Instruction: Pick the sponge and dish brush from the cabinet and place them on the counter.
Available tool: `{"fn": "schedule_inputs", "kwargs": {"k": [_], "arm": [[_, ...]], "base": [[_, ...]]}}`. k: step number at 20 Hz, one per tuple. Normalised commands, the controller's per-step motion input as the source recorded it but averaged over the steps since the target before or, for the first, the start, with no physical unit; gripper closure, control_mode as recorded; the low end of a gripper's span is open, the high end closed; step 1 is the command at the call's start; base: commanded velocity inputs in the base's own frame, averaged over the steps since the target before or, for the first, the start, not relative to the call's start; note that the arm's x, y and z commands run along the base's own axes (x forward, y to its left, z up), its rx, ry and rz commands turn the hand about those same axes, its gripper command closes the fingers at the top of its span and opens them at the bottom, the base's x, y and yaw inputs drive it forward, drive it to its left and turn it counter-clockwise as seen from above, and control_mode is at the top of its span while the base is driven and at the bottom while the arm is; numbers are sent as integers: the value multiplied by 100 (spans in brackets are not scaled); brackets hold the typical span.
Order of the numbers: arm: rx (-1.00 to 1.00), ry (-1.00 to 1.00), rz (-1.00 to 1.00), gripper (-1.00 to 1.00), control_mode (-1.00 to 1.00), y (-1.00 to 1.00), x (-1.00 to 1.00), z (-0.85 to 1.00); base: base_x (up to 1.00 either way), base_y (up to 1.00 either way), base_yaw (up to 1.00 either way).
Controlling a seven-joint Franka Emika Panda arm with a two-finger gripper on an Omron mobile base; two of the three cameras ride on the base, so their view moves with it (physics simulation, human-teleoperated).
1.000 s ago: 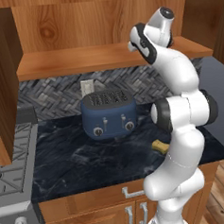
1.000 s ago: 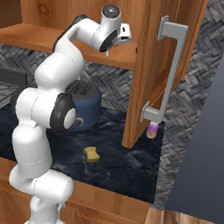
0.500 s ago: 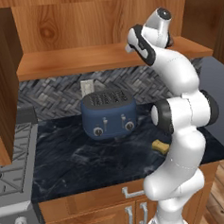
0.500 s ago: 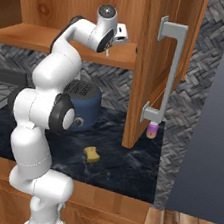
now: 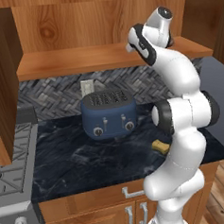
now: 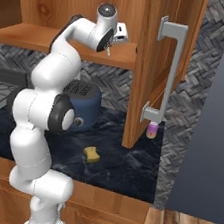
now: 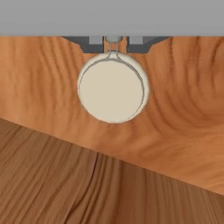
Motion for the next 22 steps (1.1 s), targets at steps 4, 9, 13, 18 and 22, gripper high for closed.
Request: {"fn": "schedule_inputs", "kwargs": {"k": [4,9,13,18,22], "arm": [[0,-1,0,100,-100,-4,-32,11],[0,-1,0,100,-100,-4,-41,13],[0,-1,0,100,-100,-6,-50,15],[0,0,0,100,-100,-7,-52,17],[0,0,0,100,-100,-2,-51,14]], "base": [[0,0,0],[0,0,0],[0,0,0],[0,0,0],[0,0,0]]}}
